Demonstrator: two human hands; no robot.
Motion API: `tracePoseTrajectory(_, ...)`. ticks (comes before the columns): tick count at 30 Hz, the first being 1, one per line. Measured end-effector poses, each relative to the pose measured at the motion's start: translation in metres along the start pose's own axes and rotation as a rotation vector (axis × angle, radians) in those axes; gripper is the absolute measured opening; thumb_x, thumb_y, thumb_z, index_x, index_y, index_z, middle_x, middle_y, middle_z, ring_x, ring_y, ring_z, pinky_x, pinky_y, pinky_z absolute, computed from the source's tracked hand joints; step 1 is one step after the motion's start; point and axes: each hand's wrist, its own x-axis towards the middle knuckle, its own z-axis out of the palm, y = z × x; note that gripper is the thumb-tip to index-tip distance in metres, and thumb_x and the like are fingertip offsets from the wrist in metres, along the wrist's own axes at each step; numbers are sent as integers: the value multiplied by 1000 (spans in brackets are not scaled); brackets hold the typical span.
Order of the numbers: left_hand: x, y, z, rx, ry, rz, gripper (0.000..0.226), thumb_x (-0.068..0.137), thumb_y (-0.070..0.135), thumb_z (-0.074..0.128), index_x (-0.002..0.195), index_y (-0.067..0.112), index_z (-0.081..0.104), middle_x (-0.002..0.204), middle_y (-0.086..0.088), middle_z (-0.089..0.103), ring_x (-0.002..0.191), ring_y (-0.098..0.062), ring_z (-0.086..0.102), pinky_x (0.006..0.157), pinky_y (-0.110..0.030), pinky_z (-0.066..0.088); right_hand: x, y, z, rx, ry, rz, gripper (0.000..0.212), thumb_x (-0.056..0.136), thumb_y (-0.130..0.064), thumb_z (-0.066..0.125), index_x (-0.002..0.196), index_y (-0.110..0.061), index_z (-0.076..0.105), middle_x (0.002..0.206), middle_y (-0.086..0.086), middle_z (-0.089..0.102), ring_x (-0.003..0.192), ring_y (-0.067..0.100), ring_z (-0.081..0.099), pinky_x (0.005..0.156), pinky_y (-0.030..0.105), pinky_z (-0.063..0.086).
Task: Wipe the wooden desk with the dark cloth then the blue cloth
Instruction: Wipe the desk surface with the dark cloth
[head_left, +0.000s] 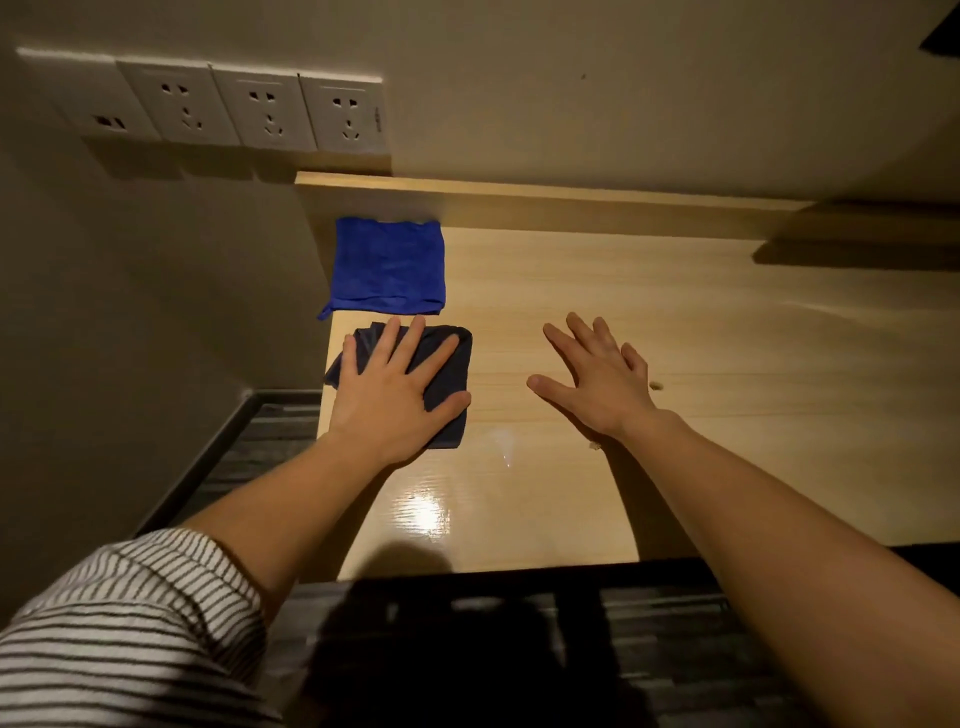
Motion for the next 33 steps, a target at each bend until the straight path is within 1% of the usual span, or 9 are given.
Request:
tracePoseTrajectory(6,-16,4,2,18,-6,-26,76,99,82,10,167,50,3,180,3,-3,165,-27,-7,126,-69,-3,-1,2,6,8,36,0,83,89,-86,36,160,-49,17,173,-13,3,159,15,-8,123,52,-1)
tracePoseTrajectory(10,-40,11,7,24,-34,-57,76,98,82,9,166,51,-2,179,4,-8,164,-25,-12,126,-69,-5,1,3,7,16,44,-2,82,88,-86,37,160,-50,19,173,-13,4,159,15,-7,123,52,0)
tracePoseTrajectory(14,-71,23,10,26,-48,-97,74,99,81,10,166,52,-5,178,6,-11,164,-22,-14,127,-65,-8,1,3,7,9,42,-11,83,88,-86,36,160,-49,19,173,-12,5,159,17,-6,123,53,2)
tracePoseTrajectory(17,-94,33,15,23,-48,-126,74,99,79,10,166,51,-2,178,6,-9,164,-21,-11,129,-60,-7,1,4,6,-2,33,-12,83,89,-86,35,160,-48,18,173,-11,3,159,18,-6,123,54,2)
tracePoseTrajectory(22,-124,48,22,-39,8,-152,70,102,70,11,167,45,12,178,5,4,165,-21,1,131,-51,-1,1,4,5,-8,18,-21,83,90,-85,34,161,-47,16,174,-10,1,159,20,-8,123,55,2)
tracePoseTrajectory(25,-137,59,29,-72,67,-179,67,105,61,14,166,37,28,176,3,19,164,-21,15,131,-50,10,2,4,5,-15,10,-26,84,90,-86,33,161,-47,15,174,-9,1,159,21,-8,124,56,2)
tracePoseTrajectory(30,-157,78,41,-173,216,-212,56,108,48,32,152,26,57,164,1,47,154,-20,39,124,-48,31,0,5,4,-25,-7,-41,84,90,-85,31,162,-46,14,174,-8,0,159,23,-8,123,57,3)
tracePoseTrajectory(31,-160,83,41,-189,236,-209,54,108,47,34,150,25,61,162,2,50,152,-19,42,122,-46,33,0,5,3,-25,-7,-41,84,90,-85,31,162,-46,13,174,-7,0,159,23,-9,123,57,2)
tracePoseTrajectory(33,-168,96,37,-253,242,-216,54,108,49,34,145,26,65,159,5,54,150,-16,45,122,-38,30,-1,4,2,-24,-9,-42,84,90,-86,30,162,-46,13,174,-7,-1,159,23,-9,124,57,2)
